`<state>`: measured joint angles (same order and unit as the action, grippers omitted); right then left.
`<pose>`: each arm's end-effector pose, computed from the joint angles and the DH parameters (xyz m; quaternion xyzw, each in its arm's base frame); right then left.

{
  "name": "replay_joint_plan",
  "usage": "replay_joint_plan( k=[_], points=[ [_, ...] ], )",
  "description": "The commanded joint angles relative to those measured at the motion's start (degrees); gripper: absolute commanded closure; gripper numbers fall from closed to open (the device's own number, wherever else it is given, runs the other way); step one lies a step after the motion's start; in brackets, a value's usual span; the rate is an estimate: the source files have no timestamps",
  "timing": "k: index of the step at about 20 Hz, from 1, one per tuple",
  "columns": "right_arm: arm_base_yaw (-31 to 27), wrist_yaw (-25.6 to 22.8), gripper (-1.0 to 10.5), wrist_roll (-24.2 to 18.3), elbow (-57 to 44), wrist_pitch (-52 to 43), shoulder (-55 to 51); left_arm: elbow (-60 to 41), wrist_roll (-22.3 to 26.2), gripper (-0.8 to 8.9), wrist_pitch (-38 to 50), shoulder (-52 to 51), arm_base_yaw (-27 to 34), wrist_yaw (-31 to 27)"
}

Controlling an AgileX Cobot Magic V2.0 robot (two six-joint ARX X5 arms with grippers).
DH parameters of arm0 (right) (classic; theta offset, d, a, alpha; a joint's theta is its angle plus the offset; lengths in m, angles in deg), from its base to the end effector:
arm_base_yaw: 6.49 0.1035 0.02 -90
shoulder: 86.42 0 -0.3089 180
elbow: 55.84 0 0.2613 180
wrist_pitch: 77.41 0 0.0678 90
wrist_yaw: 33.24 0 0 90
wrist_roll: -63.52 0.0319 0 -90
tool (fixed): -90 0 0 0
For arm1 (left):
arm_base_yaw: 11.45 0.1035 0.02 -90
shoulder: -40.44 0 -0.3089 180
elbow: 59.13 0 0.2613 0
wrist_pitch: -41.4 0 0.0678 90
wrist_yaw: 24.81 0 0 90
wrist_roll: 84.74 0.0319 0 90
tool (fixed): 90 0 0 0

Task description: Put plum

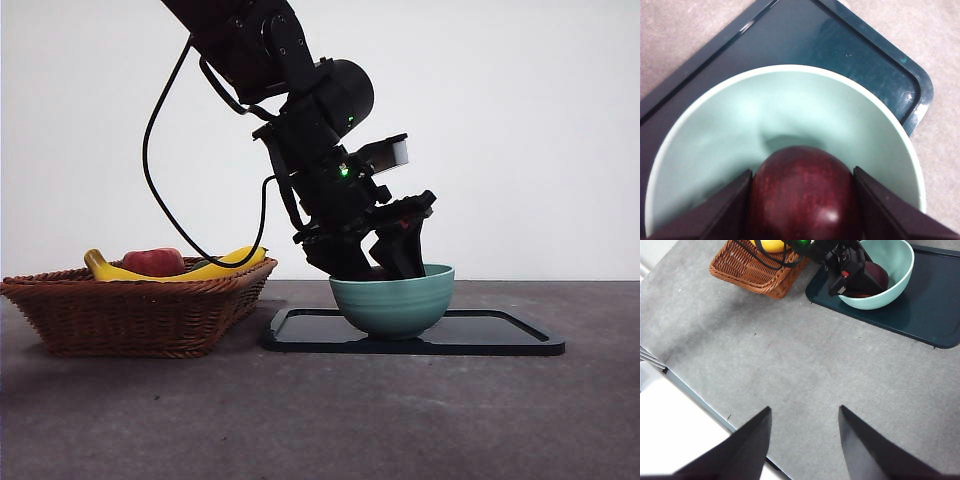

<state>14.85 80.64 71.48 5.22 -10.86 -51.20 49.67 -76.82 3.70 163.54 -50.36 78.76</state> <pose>0.0664 0.0398 0.3323 0.0678 0.3719 0.3354 0.8629 0.3865 -0.3216 0.2199 0.1516 0.3992 -0.4260 0.7976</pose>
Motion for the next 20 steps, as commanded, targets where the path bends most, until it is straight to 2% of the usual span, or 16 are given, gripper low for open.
replay_joint_plan(
  k=[1,6,10,14,16,20],
  points=[
    [0.3,0.1,7.3,0.4,0.4,-0.6,0.2,1.5,0.4,6.66,-0.2,1.6,-0.5,-0.2],
    [0.3,0.0,7.3,0.4,0.4,-0.7,0.2,5.3,0.4,6.66,-3.8,0.9,-0.4,-0.1],
    [0.3,-0.1,7.3,0.4,0.4,-0.7,0.2,15.9,0.4,6.65,-11.5,0.9,-0.2,-0.1],
    [0.3,-0.1,7.3,0.3,0.4,-0.7,0.2,29.2,0.4,6.66,-23.6,0.3,1.2,-0.1],
    [0.3,-0.1,7.3,0.3,0.4,-0.7,0.2,32.8,0.2,6.74,-27.6,-2.5,2.5,-0.1],
    [0.3,-0.1,7.3,0.3,0.4,-0.7,0.1,33.0,0.0,6.95,-33.4,-11.7,5.6,-0.1]
  ],
)
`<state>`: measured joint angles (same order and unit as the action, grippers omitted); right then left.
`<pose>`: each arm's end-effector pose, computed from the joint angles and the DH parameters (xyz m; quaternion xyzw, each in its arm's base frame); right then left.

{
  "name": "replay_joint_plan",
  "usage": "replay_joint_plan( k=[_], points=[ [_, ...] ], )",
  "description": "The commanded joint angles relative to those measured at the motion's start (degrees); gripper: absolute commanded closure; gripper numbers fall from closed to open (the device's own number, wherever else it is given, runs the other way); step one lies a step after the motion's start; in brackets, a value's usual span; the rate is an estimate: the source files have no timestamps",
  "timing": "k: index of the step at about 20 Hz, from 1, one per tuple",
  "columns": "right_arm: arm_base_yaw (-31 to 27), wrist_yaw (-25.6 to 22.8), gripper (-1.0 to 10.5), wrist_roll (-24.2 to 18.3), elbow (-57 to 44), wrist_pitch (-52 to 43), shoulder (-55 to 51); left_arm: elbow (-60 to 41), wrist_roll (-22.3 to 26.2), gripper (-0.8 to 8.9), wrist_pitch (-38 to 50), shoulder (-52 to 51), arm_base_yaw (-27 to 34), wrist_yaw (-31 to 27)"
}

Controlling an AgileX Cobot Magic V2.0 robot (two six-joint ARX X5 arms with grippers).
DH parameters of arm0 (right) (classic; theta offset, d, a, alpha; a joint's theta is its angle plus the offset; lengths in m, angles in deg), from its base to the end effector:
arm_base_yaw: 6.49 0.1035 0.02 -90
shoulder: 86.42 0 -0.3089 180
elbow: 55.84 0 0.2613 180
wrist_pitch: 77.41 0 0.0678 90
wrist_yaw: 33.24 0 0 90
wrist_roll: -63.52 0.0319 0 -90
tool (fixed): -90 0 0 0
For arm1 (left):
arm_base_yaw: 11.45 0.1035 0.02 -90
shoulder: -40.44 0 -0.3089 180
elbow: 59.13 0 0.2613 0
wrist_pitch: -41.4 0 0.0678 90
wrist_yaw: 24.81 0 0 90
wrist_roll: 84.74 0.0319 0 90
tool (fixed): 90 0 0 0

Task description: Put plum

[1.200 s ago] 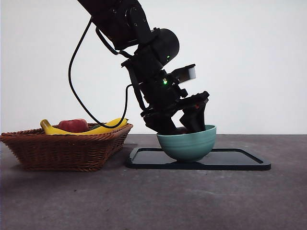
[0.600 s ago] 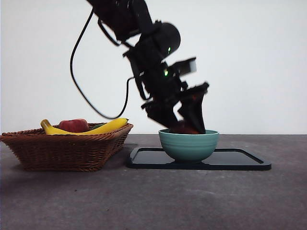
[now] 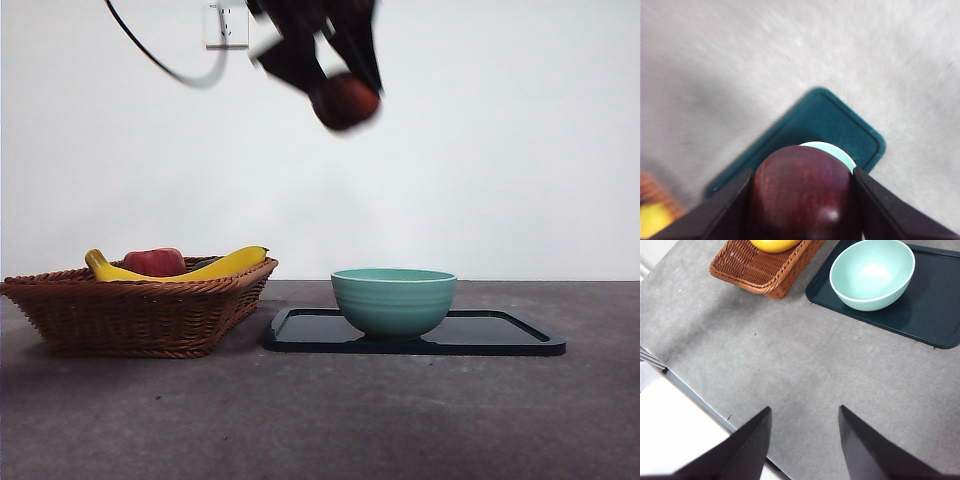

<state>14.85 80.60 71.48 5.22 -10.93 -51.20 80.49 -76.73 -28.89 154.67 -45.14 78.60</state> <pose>0.0665 0.0398 0.3324 0.0677 0.3713 0.3353 0.8632 0.3727 -0.2573 0.4275 0.1262 0.3492 -0.3946 0.8405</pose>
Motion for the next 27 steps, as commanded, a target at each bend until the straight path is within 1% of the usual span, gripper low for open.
replay_joint_plan(
  k=[1,5,7,9,11,13,14,16,21,24,27],
  points=[
    [0.3,0.0,7.3,0.2,0.4,-0.7,0.1,2.2,-0.1,6.96,-2.2,-4.9,1.3,0.0],
    [0.3,0.0,7.3,0.2,0.4,-0.7,0.1,1.6,0.7,7.04,-9.1,-11.0,5.3,0.1],
    [0.3,0.0,7.3,0.2,0.4,-0.7,0.1,-0.2,1.8,7.45,-11.4,-13.4,7.1,0.1],
    [0.3,0.0,7.3,0.1,0.4,-0.7,0.1,-4.0,1.8,7.5,-11.5,-16.3,8.8,0.9],
    [0.3,0.0,7.3,-0.1,0.4,-0.7,0.1,-10.7,1.8,7.5,-10.1,-19.7,10.5,1.8],
    [0.3,0.0,7.3,-0.7,0.4,-0.7,0.1,-20.7,1.2,7.5,-5.4,-23.8,12.0,1.8],
    [0.3,0.1,7.3,-0.7,0.4,-0.7,0.1,-26.2,0.2,7.5,-1.8,-26.0,12.8,1.8],
    [0.3,0.2,7.3,-0.7,0.4,-0.7,0.1,-35.2,-0.1,7.49,4.9,-28.7,14.2,1.7],
    [0.3,0.2,7.3,-0.7,0.4,-0.7,0.1,-49.4,0.1,7.46,16.3,-28.3,15.0,1.6],
    [0.3,0.2,7.3,-0.7,0.4,-0.7,0.1,-57.7,0.2,7.46,26.8,-27.5,15.4,1.1],
    [0.3,0.2,7.3,-0.7,0.4,-0.7,0.1,-62.1,2.4,7.46,32.7,-25.6,15.6,-1.6]
  ],
)
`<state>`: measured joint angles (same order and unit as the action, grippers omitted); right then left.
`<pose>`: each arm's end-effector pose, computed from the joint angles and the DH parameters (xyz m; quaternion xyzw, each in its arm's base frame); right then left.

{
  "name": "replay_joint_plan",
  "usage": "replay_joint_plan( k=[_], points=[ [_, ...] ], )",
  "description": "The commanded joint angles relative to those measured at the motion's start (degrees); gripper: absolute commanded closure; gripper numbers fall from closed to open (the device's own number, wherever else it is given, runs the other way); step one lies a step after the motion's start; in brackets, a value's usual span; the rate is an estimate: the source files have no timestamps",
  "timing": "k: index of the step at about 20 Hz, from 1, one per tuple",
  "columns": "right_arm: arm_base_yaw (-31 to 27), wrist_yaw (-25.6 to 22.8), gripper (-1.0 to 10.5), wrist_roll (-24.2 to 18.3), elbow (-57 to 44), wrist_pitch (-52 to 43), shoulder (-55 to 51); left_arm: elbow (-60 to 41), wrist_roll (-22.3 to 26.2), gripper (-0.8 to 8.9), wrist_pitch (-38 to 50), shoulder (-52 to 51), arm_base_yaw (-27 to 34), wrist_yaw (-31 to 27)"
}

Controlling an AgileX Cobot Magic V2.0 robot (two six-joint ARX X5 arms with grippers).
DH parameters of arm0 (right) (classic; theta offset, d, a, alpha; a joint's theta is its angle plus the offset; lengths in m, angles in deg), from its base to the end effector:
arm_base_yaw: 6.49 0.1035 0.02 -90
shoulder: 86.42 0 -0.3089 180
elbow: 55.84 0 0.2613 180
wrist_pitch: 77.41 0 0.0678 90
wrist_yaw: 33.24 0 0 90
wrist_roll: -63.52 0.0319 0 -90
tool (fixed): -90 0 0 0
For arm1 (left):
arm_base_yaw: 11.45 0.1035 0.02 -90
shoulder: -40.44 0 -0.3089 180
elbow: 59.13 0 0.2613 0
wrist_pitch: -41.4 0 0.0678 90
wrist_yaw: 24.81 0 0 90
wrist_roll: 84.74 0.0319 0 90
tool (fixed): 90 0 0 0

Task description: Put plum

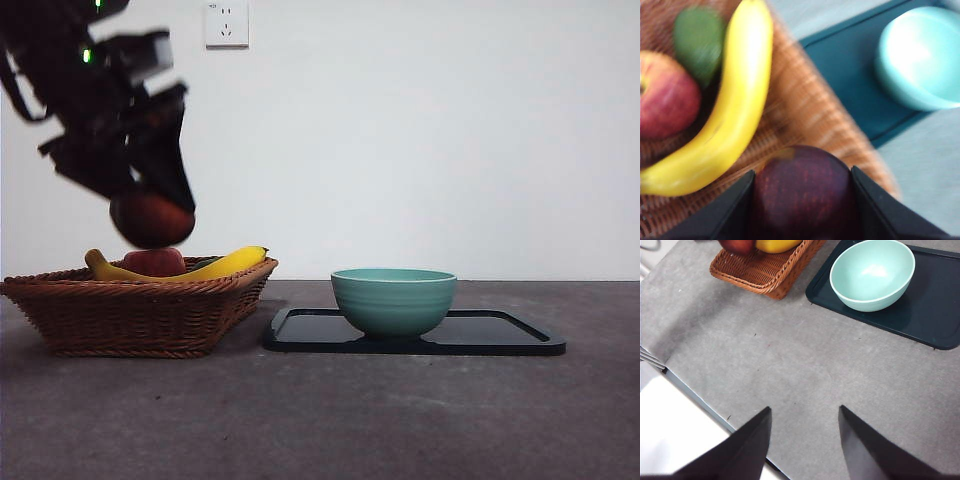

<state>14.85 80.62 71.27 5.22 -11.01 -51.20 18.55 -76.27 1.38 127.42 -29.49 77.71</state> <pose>0.0666 0.0399 0.3325 0.0661 0.3701 0.3362 0.8635 0.3079 -0.1076 0.2947 0.0848 0.3979 -0.2696 0.8728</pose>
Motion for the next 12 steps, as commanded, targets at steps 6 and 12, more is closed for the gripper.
replay_joint_plan(
  k=[6,12],
  points=[
    [0.3,0.1,7.3,-0.5,0.4,-0.7,0.1,-0.7,3.3,7.45,5.1,10.1,0.0,-0.8],
    [0.3,0.1,7.3,-0.4,0.4,-0.9,0.2,-0.6,3.3,5.23,5.6,12.4,0.0,-0.8]
  ],
)
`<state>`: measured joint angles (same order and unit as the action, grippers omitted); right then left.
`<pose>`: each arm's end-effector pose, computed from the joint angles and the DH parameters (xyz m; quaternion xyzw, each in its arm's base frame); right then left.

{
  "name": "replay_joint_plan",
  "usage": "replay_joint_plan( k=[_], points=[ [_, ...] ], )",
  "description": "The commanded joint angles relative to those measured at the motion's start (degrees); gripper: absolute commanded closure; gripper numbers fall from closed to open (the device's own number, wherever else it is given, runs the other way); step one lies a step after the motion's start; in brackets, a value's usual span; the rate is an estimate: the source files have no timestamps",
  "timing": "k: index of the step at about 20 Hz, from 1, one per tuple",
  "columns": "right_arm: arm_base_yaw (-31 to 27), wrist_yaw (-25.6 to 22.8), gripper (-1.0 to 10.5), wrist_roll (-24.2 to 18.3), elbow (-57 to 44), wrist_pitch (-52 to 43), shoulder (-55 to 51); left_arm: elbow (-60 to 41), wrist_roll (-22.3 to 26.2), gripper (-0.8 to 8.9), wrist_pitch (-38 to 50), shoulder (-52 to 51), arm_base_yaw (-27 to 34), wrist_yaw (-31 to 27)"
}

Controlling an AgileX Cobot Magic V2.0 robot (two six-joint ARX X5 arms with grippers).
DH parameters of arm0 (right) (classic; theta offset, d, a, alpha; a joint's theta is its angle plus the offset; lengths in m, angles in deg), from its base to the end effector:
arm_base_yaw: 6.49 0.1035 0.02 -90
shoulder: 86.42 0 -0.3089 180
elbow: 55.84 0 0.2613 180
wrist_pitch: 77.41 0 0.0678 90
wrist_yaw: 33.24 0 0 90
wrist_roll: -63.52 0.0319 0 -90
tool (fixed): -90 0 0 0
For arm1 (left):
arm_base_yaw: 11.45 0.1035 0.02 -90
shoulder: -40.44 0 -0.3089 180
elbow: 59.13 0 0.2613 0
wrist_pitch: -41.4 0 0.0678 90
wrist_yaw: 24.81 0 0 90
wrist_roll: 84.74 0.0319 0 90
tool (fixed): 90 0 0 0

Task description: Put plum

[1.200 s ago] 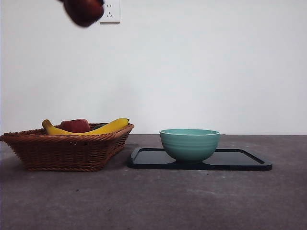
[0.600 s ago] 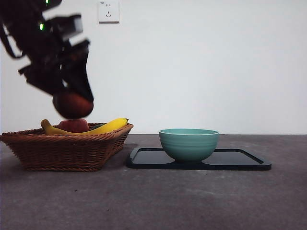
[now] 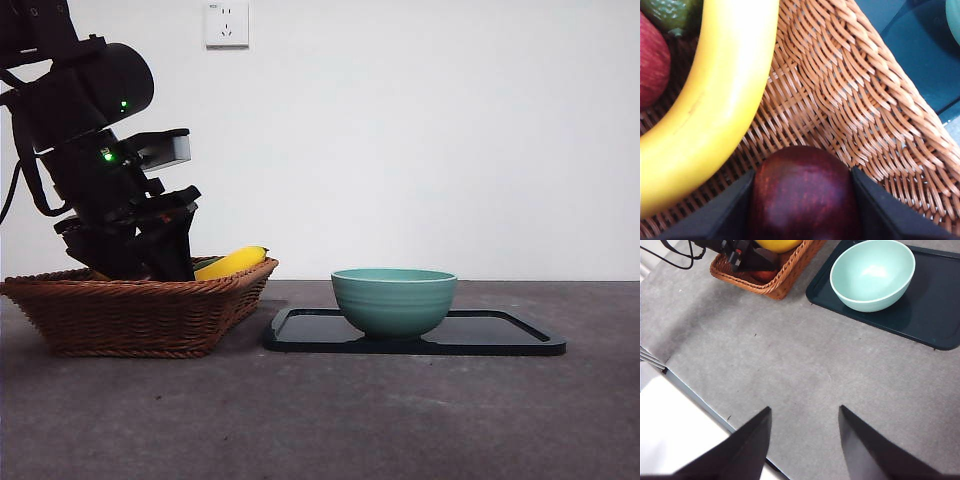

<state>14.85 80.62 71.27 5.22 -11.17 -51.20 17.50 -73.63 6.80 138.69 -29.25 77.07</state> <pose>0.0667 0.0399 0.3327 0.0661 0.3688 0.3365 0.8639 0.3429 -0.1170 0.2306 0.1068 0.4465 -0.2704 0.8463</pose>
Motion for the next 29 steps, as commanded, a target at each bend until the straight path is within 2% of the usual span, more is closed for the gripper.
replay_joint_plan(
  k=[1,2,5,10,15,18,22,26,29],
  points=[
    [0.3,0.1,7.3,-0.5,0.4,-0.7,0.2,0.5,0.6,5.23,0.1,1.1,-0.2,-0.3],
    [0.3,0.1,7.3,-0.4,0.4,-0.7,0.2,0.5,0.3,5.21,0.1,1.1,-0.2,-0.3],
    [0.3,0.1,7.3,-0.4,0.4,-0.7,0.2,0.8,0.0,4.05,0.1,0.8,-0.2,-0.3],
    [0.3,0.1,7.3,-0.5,0.4,-0.7,0.2,3.0,-1.5,4.04,-0.4,-3.1,-0.2,-0.3],
    [0.3,0.1,7.3,-0.5,0.4,-0.7,0.2,5.7,-3.3,4.07,-5.0,-12.9,-0.3,0.1],
    [0.3,-0.1,7.3,-0.5,0.4,-0.7,0.2,5.7,-3.5,4.08,-11.4,-22.1,-0.3,4.0],
    [0.3,-0.1,7.3,-0.5,0.4,-2.5,0.2,5.7,-3.5,4.08,-19.4,-33.5,-0.3,12.9],
    [0.3,-0.1,7.3,-0.3,0.4,-3.3,0.2,5.7,-2.2,4.08,-29.0,-39.6,-0.3,19.0],
    [0.3,-0.1,7.3,-0.2,0.4,-3.3,0.2,5.7,1.2,4.08,-37.6,-40.6,-0.3,21.0]
  ],
)
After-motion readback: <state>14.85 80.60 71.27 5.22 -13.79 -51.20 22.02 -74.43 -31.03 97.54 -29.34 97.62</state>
